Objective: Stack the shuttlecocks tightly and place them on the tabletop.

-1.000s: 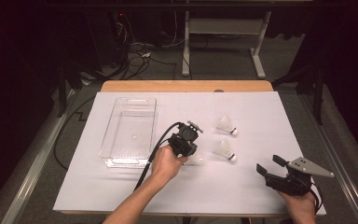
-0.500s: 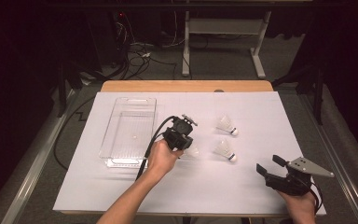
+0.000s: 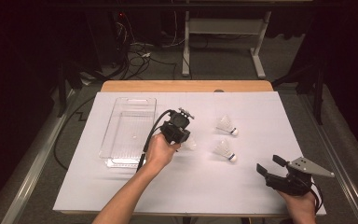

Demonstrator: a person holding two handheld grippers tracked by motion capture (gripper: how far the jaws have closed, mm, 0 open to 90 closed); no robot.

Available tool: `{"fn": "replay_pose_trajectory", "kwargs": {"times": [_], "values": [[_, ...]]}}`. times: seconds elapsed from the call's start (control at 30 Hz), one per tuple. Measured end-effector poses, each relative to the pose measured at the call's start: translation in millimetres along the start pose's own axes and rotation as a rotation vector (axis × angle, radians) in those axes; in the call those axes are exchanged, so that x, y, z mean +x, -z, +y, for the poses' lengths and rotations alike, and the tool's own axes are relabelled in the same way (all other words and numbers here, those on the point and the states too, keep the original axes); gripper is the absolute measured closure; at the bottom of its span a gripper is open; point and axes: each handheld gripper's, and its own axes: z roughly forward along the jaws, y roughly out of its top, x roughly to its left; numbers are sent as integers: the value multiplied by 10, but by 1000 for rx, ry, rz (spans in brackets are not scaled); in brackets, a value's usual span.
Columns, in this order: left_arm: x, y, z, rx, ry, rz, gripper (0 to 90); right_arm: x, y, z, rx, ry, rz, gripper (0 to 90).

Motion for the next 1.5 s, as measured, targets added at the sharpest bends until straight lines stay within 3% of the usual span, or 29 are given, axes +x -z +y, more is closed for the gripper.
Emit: {"fn": "replay_pose_trajectory", "kwargs": {"times": [0.37,0.47,0.63,1.13,1.5], "values": [[79,-40,111,-1,-9,22,875,0,-1,-1,1,-1,3,250],[96,-70,164,21,-38,53,873,-2,-1,-1,1,-1,5,250],[134,-117,246,29,-48,57,873,-3,-10,0,2,3,9,252],[399,-279,313,11,15,79,869,-3,-11,1,1,1,15,254],[431,-400,392,5,8,96,869,-4,-12,0,4,1,19,254]]}}
